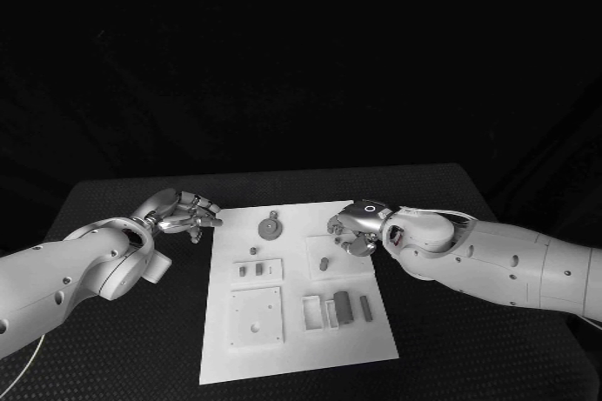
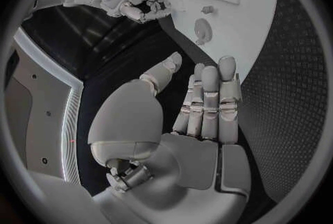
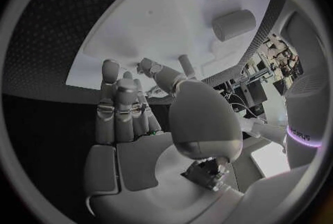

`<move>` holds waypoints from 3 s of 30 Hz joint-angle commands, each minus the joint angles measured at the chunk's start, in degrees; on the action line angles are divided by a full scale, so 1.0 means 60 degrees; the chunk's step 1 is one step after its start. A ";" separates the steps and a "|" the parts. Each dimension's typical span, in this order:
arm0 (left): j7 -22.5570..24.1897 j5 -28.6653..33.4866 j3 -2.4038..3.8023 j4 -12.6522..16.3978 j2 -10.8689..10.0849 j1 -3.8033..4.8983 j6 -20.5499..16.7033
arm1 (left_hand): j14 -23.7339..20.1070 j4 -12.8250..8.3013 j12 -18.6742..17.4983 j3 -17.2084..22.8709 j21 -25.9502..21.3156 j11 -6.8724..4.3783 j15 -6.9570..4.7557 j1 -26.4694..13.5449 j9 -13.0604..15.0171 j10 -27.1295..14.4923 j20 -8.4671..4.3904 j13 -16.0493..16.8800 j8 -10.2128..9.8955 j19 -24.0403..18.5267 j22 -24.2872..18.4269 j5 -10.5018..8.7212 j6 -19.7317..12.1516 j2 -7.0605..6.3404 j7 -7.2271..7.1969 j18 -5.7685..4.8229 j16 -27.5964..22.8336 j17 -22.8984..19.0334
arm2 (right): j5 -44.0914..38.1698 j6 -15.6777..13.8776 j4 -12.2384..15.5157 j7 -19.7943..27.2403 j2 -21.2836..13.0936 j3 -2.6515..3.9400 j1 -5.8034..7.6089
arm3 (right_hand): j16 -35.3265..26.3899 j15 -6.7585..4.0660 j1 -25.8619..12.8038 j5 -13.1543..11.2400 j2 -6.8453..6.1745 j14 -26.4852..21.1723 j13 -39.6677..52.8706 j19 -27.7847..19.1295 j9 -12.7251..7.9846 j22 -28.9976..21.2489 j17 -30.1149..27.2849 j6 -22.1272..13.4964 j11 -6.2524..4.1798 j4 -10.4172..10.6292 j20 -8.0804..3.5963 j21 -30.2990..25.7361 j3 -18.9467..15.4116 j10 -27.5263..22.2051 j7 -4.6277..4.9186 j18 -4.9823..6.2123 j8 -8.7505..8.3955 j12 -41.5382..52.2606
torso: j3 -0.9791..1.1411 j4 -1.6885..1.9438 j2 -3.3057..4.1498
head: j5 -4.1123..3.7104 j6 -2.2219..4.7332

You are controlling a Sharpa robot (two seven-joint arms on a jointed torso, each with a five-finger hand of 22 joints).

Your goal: Assemble the parts on the task board

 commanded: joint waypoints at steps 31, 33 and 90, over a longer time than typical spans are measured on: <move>-0.0031 0.0072 0.0006 -0.0086 0.0064 0.0009 0.0136 | -0.0007 0.0031 0.0083 -0.0099 -0.0082 0.0000 0.0038 -0.0186 -0.0038 -0.0139 -0.0011 0.0025 -0.0002 0.0044 -0.0021 -0.0034 -0.0106 0.0036 0.0052 0.0730 -0.0058 -0.0005 | -0.0953 0.0084 -0.0302 -0.0244 0.0337 -0.0088 -0.0192 | 0.0614 -0.0390 -0.0089 0.0033 -0.0041 -0.0027 0.0345 0.0385 0.0173 0.0386 -0.0141 0.1653 -0.0441 0.0673 -0.0142 -0.0037 -0.0139 0.1782 -0.0283 0.0140 0.0916 0.0451 | -0.0003 0.0000 0.0004 | 0.0018 -0.0050; -0.0047 0.0063 0.0006 -0.0093 0.0061 0.0009 0.0147 | -0.0007 0.0032 0.0083 -0.0104 -0.0087 0.0003 0.0040 -0.0193 -0.0039 -0.0148 -0.0010 0.0025 -0.0004 0.0045 -0.0022 -0.0035 -0.0114 0.0034 0.0054 0.0730 -0.0059 -0.0005 | -0.1064 0.0132 -0.0309 -0.0299 0.0337 -0.0093 -0.0193 | 0.0616 -0.0395 -0.0088 0.0033 -0.0045 -0.0027 0.0352 0.0385 0.0173 0.0391 -0.0143 0.1655 -0.0445 0.0667 -0.0143 -0.0037 -0.0142 0.1790 -0.0286 0.0140 0.0916 0.0450 | -0.0001 0.0005 0.0002 | 0.0016 -0.0050; -0.0115 -0.0140 0.0004 -0.0132 0.0039 0.0008 0.0201 | -0.0006 0.0010 0.0095 -0.0136 -0.0129 0.0016 0.0052 -0.0203 -0.0046 -0.0214 -0.0003 0.0031 0.0007 0.0062 -0.0022 -0.0036 -0.0155 0.0053 0.0066 0.0741 -0.0064 0.0002 | -0.1930 0.0021 -0.0387 -0.0698 0.0392 -0.0251 -0.0223 | 0.0816 -0.0746 0.0026 0.0041 0.0525 -0.0063 0.1103 0.0443 0.0422 0.0559 -0.0319 0.2417 -0.0810 0.0102 -0.0186 0.0062 -0.0158 0.2699 -0.0593 0.0140 0.1252 0.0551 | -0.0006 0.0003 -0.0002 | -0.0026 -0.0161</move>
